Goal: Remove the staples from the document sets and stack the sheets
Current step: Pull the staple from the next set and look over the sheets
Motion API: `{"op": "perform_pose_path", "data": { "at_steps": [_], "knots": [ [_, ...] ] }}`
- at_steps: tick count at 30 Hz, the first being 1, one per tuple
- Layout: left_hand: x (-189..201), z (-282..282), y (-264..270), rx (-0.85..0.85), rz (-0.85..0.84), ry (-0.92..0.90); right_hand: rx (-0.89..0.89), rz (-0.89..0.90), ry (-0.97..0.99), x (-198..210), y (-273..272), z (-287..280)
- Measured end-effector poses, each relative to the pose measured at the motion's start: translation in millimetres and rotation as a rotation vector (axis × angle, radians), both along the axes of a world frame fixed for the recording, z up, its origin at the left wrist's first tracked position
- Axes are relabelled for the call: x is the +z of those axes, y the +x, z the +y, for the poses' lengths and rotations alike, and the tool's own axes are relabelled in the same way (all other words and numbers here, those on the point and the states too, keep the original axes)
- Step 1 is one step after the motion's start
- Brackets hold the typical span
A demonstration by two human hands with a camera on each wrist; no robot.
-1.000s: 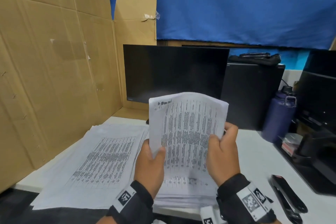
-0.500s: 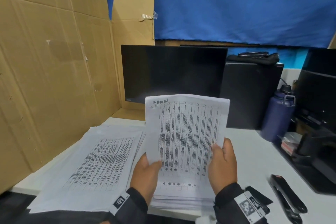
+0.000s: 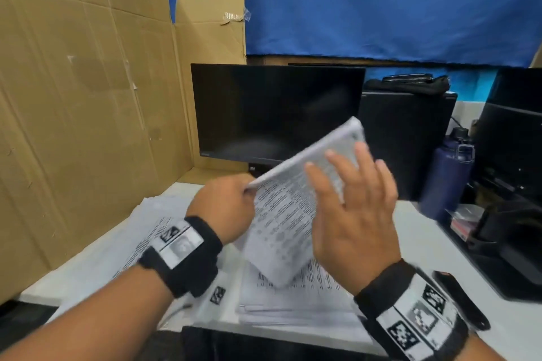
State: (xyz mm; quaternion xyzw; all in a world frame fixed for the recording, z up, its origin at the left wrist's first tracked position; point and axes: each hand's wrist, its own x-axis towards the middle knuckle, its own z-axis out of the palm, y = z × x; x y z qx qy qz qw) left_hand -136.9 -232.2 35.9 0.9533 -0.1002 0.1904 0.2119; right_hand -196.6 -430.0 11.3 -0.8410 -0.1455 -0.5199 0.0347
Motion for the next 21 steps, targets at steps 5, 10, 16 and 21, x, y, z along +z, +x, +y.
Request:
{"op": "perform_pose_path", "data": {
  "at_steps": [5,10,16,21],
  "knots": [
    [48.6,-35.1,-25.7,-0.136,-0.247,0.606,-0.188,0.298,-0.107,36.3,12.8,6.3],
    [49.8,-23.1,-22.4,-0.006,-0.560,0.416,-0.136,0.521,0.213,46.1,21.9,-18.4],
    [2.2,-9.8,-23.1,-0.132,0.175,-1.029,0.257,0.563,1.003,22.1,36.7,-44.7],
    [-41.7,-15.6,-8.4,-0.129,0.325,-1.277,0.407,0.550,1.203,-10.9,30.2,-19.9]
  ]
}}
